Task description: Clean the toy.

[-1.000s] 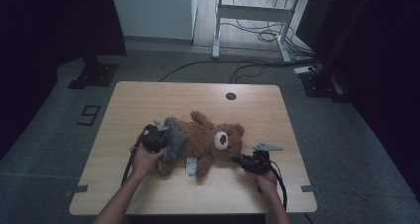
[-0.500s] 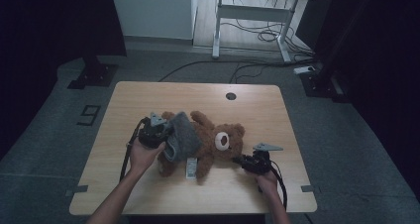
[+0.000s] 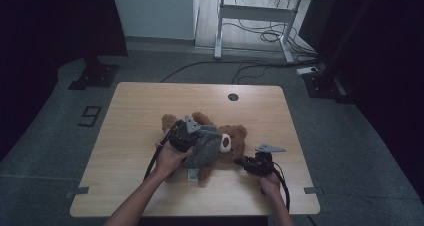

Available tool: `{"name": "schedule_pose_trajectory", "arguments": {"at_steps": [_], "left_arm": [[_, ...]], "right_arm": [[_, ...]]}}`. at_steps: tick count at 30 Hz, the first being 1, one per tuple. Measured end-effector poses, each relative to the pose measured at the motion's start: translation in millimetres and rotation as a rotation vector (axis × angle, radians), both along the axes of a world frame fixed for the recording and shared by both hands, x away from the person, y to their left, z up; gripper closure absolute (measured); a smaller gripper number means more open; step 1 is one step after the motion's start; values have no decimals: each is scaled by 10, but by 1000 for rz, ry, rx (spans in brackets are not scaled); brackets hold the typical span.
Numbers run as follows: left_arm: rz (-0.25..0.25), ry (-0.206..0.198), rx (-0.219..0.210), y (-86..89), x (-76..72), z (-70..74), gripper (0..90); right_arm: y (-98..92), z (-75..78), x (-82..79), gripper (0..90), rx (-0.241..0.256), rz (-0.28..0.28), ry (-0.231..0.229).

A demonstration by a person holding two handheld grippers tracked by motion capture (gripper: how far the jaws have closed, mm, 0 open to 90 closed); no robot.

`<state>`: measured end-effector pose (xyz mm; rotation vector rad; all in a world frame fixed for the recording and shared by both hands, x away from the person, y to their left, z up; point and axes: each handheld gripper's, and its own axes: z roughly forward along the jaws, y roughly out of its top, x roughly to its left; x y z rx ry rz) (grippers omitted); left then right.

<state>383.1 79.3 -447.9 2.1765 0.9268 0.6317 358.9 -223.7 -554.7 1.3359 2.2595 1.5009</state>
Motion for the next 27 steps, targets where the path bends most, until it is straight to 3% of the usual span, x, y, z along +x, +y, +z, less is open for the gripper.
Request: {"name": "schedule_pose_trajectory", "arguments": {"at_steps": [2, 4, 8, 10, 14, 18, 19, 21, 25, 27], "left_arm": [[13, 18, -24, 94, 28, -2, 794], [30, 13, -15, 197, 32, -1, 795], [78, -14, 50, 379, 15, -27, 796], [110, 9, 75, 526, 46, -95, 796], [139, 100, 30, 742, 114, -316, 795], [140, 162, 42, 826, 158, -508, 795], [137, 181, 25, 844, 175, -560, 794], [136, 202, 8, 866, 203, -598, 794], [158, 217, 78, 900, 300, -585, 790], [172, 220, 86, 931, 332, -549, 789]], "right_arm": [[2, 1, -1, 720, 3, 0, 0], [3, 3, -2, 720, 1, 1, -2], [3, 3, -3, 720, -1, 2, -3], [3, 3, -2, 720, 0, 2, -1], [4, 1, 0, 720, 6, 0, 0], [8, 1, 0, 720, 5, 0, -2], [9, 1, 0, 720, 4, 0, -2], [10, 0, 1, 720, 3, 0, -1], [14, 3, -1, 720, 0, -1, 0], [22, 4, 0, 719, -1, -2, -2]]}}
